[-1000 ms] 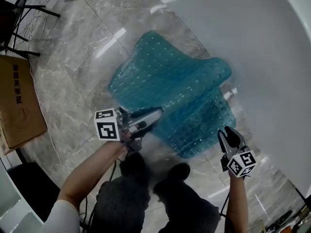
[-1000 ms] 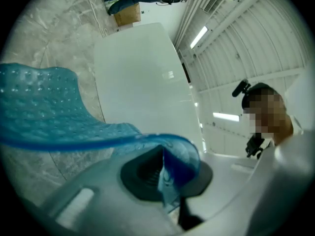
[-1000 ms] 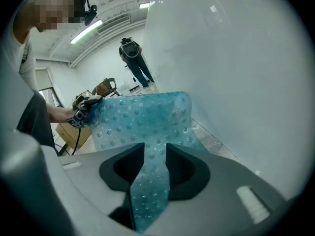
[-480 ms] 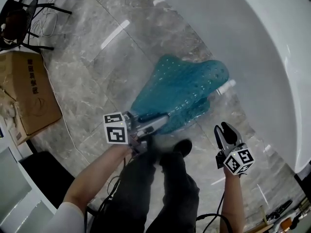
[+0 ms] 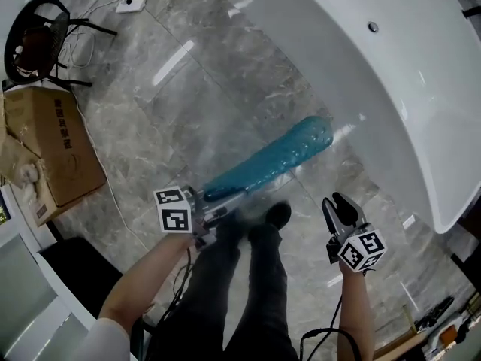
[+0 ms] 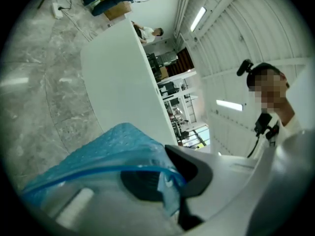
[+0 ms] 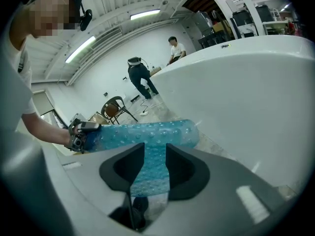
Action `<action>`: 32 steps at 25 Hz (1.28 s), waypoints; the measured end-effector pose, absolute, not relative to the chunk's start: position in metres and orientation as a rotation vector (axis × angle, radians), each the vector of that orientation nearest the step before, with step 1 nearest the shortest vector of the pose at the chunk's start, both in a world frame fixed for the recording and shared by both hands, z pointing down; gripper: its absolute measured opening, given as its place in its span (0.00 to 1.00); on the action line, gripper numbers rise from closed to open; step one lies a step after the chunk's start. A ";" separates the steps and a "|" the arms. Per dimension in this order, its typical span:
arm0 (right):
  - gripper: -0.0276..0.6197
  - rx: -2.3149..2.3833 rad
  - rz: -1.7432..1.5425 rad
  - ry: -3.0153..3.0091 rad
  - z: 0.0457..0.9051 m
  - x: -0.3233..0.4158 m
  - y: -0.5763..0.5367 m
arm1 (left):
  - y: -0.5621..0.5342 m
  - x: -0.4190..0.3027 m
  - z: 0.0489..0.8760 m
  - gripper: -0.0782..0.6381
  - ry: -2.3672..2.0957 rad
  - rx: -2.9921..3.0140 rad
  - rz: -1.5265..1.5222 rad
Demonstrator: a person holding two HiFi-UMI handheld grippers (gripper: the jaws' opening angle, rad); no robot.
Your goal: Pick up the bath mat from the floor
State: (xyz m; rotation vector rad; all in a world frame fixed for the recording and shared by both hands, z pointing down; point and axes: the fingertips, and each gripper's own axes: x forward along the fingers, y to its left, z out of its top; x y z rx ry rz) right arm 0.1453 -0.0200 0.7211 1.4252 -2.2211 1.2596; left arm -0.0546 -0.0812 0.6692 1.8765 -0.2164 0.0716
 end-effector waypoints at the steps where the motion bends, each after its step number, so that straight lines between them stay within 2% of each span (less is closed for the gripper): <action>1: 0.26 1.432 1.261 -2.221 0.711 0.145 -0.019 | -0.077 -0.053 0.661 0.13 -0.204 1.884 0.086; 13: 0.25 1.502 1.335 -2.215 0.609 0.140 0.008 | -0.029 -0.042 0.564 0.13 -0.113 1.934 0.243; 23: 0.25 1.579 1.376 -2.216 0.473 0.131 0.029 | -0.027 -0.057 0.420 0.13 -0.076 1.997 0.200; 32: 0.24 1.598 1.283 -2.304 0.354 0.124 0.026 | -0.027 -0.065 0.304 0.13 -0.108 2.042 0.108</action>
